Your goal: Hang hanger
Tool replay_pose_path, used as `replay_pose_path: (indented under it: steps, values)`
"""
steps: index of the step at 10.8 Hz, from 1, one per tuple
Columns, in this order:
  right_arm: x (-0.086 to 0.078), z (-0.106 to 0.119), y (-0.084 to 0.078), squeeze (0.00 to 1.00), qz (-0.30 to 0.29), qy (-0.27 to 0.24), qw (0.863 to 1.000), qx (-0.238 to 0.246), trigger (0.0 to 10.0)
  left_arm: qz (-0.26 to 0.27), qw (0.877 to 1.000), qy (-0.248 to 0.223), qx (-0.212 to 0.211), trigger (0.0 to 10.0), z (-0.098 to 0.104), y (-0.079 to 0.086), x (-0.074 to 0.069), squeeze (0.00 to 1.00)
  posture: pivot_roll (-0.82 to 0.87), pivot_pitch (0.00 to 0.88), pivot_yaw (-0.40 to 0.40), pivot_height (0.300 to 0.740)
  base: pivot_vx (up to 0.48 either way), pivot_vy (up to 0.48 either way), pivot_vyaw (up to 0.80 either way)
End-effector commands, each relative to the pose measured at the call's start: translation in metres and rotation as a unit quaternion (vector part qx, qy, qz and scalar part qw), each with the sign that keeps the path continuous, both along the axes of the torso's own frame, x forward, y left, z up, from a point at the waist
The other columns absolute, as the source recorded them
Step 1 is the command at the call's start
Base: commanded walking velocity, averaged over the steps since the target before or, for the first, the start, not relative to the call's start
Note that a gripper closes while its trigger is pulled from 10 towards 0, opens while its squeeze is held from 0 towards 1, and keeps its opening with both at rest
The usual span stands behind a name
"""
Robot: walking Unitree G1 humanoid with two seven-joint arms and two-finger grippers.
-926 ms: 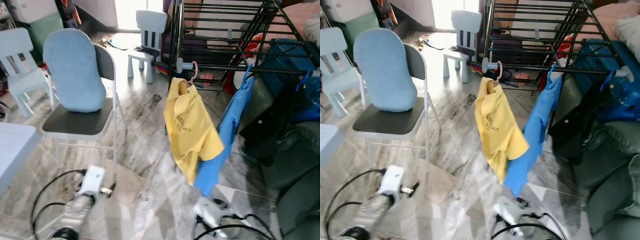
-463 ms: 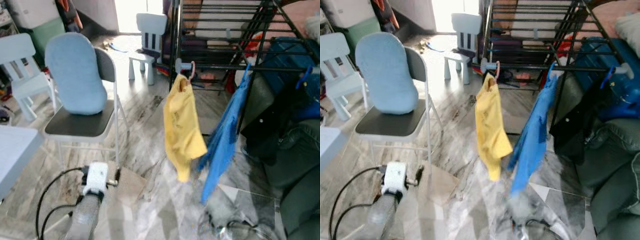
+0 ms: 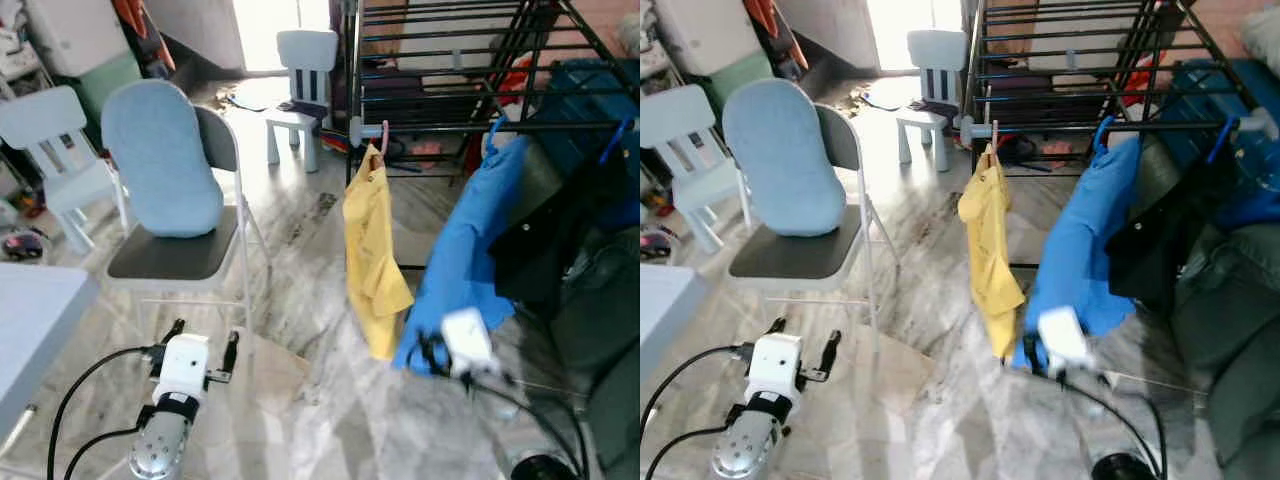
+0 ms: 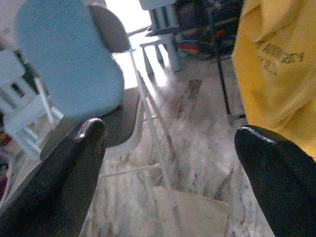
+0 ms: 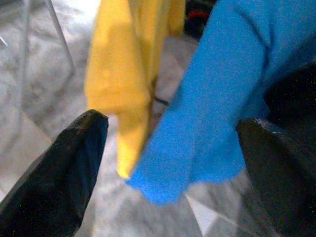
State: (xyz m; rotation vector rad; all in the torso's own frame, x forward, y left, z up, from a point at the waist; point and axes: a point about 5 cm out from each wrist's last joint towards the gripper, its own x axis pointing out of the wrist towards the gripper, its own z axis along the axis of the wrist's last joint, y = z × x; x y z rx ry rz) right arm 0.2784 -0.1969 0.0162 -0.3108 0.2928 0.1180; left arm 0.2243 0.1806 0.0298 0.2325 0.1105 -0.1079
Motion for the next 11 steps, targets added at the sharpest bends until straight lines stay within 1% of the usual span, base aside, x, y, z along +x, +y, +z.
replay_pose_path:
  steps: [1,2,3,4,5,6,7,8,9,10,11]
  values:
    - [-0.004,0.005,0.008,0.0,0.016,-0.006,1.0,0.022,10.0,-0.017,1.0,-0.004,0.003,10.0,0.005,-0.001,-0.001,0.0,-0.18,0.0,0.117,0.74,0.0,0.0,0.0]
    - [-0.009,0.017,0.015,0.0,0.032,-0.033,0.998,0.042,10.0,-0.009,1.0,-0.015,0.012,10.0,0.009,-0.004,-0.004,0.0,-0.18,0.0,0.11,0.74,0.0,0.0,0.0]
    - [-0.013,0.03,0.018,0.0,0.023,-0.071,0.996,0.04,10.0,0.023,1.0,-0.014,0.0,10.0,0.011,-0.002,-0.004,0.0,-0.18,0.0,0.101,0.74,0.0,0.0,0.0]
    - [-0.017,0.029,0.017,0.0,-0.013,-0.071,0.997,0.025,10.0,0.058,0.998,-0.009,-0.032,10.0,0.013,0.002,-0.001,0.0,-0.17,0.0,0.087,0.74,0.0,0.0,0.0]
    - [-0.019,0.022,0.015,0.0,-0.063,-0.055,0.996,0.03,10.0,0.064,0.996,-0.009,-0.059,10.0,0.014,0.001,0.001,0.0,-0.17,0.0,0.084,0.74,0.0,0.0,0.0]
    - [-0.019,0.024,0.015,0.0,-0.068,-0.057,0.996,0.015,10.0,0.048,0.997,-0.008,-0.062,10.0,0.016,-0.004,0.001,0.0,-0.18,0.0,0.081,0.74,0.0,0.0,0.0]
    - [-0.016,0.027,0.018,0.0,-0.054,-0.056,0.997,0.026,10.0,0.037,0.997,-0.009,-0.063,10.0,0.017,-0.007,0.001,0.0,-0.19,0.0,0.081,0.74,0.0,0.0,0.0]
    - [-0.011,0.034,0.015,0.0,-0.068,-0.074,0.995,0.017,10.0,0.043,0.997,-0.008,-0.07,10.0,0.019,-0.007,0.004,0.0,-0.19,0.0,0.08,0.74,0.0,0.0,0.0]
    - [-0.01,0.037,0.016,0.0,-0.053,-0.066,0.994,0.062,10.0,0.038,0.996,-0.01,-0.082,10.0,0.02,-0.008,0.007,0.0,-0.19,0.0,0.077,0.74,0.0,0.0,0.0]
    - [-0.011,0.039,0.018,0.0,-0.044,-0.067,0.993,0.085,10.0,0.019,0.996,-0.008,-0.092,10.0,0.02,-0.013,0.009,0.0,-0.18,0.0,0.077,0.74,0.0,0.0,0.0]
    - [-0.012,0.038,0.02,0.0,-0.042,-0.067,0.994,0.074,10.0,0.017,0.995,-0.01,-0.099,10.0,0.021,-0.016,0.013,0.0,-0.19,0.0,0.08,0.74,0.0,0.0,0.0]
